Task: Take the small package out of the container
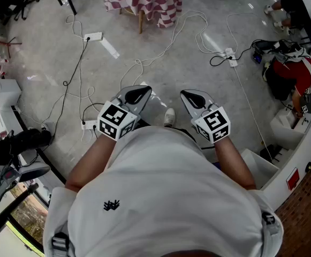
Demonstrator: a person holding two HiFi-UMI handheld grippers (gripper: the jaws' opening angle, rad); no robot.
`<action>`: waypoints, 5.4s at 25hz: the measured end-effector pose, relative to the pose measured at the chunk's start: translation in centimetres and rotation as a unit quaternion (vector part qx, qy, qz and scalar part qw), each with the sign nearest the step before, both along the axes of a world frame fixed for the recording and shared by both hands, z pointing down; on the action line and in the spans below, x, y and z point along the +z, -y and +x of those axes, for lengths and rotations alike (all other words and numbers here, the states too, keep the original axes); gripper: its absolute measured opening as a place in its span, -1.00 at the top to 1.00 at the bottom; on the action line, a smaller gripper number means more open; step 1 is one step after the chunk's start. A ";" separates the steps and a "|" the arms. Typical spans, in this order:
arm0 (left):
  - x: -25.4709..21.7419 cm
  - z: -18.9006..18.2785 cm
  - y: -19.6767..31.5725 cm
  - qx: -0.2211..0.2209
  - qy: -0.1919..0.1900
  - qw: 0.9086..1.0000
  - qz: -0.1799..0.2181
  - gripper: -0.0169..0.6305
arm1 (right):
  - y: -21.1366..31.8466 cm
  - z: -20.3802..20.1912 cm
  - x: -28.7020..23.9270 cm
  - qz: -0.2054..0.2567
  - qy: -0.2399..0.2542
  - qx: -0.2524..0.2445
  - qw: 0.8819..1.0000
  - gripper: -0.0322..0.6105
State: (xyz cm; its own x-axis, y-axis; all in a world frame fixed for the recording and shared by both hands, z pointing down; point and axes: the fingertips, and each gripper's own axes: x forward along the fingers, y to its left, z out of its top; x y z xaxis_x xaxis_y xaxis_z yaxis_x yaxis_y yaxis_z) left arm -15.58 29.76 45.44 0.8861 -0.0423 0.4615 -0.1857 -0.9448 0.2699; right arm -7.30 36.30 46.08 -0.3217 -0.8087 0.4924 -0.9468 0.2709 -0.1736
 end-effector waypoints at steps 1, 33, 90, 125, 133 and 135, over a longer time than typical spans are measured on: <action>-0.1 1.3 -0.1 -0.002 -0.002 1.000 0.002 0.78 | 0.0 1.2 0.2 0.002 0.000 -0.001 1.000 0.90; -0.1 13.9 27.8 -0.041 -0.041 0.998 -0.005 0.77 | 31.3 16.6 0.4 -0.012 -0.071 -0.089 0.993 0.79; -1.3 17.1 49.8 -0.479 0.040 0.877 0.011 0.78 | 71.9 35.9 23.5 -0.123 -0.440 -0.644 0.614 0.47; -2.8 13.3 45.9 -0.387 -0.005 0.922 0.035 0.78 | 66.4 32.9 10.6 -0.111 -0.363 -0.459 0.803 0.61; -2.2 9.4 42.6 -0.353 -0.014 0.935 0.035 0.78 | 59.8 28.6 7.3 -0.101 -0.340 -0.409 0.841 0.61; -1.9 8.4 41.6 -0.345 -0.014 0.938 0.033 0.78 | 57.9 27.6 6.9 -0.103 -0.334 -0.398 0.848 0.61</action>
